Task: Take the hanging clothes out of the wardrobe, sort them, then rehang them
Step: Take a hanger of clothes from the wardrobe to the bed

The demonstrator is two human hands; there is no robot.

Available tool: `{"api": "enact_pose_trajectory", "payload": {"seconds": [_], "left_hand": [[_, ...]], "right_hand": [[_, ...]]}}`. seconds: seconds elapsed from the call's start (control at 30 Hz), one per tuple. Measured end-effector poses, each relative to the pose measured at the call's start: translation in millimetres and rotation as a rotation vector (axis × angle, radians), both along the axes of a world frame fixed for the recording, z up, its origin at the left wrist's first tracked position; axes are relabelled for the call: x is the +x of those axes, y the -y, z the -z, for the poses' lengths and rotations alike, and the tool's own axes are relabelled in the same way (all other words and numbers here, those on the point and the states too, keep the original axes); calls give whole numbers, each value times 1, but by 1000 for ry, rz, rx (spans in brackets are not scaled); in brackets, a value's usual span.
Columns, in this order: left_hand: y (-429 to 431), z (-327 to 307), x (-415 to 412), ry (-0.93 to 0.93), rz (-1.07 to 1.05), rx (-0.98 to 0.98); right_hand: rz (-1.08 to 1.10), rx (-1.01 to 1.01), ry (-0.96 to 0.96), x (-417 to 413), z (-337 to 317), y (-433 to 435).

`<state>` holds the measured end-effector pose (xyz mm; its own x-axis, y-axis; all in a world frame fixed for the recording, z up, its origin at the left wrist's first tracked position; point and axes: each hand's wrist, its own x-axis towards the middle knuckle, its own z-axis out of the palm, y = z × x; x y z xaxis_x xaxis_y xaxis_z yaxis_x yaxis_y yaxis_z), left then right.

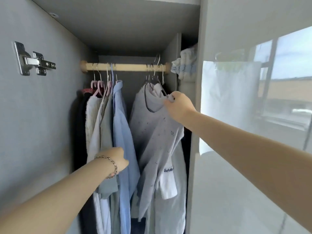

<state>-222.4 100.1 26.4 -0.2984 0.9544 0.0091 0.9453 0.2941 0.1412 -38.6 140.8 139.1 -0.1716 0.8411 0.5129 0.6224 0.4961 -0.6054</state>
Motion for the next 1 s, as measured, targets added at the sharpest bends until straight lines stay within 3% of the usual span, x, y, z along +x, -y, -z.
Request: {"api": "enact_pose_trajectory", "payload": {"seconds": [0.23, 0.57, 1.0], "left_hand": [[32, 40, 76, -61, 255, -63], [113, 99, 243, -23, 682, -175], [336, 214, 523, 96, 1196, -376]], "right_hand": [[124, -117, -79, 99, 67, 109], [459, -180, 71, 259, 132, 291], [1115, -318, -11, 457, 263, 614]]}}
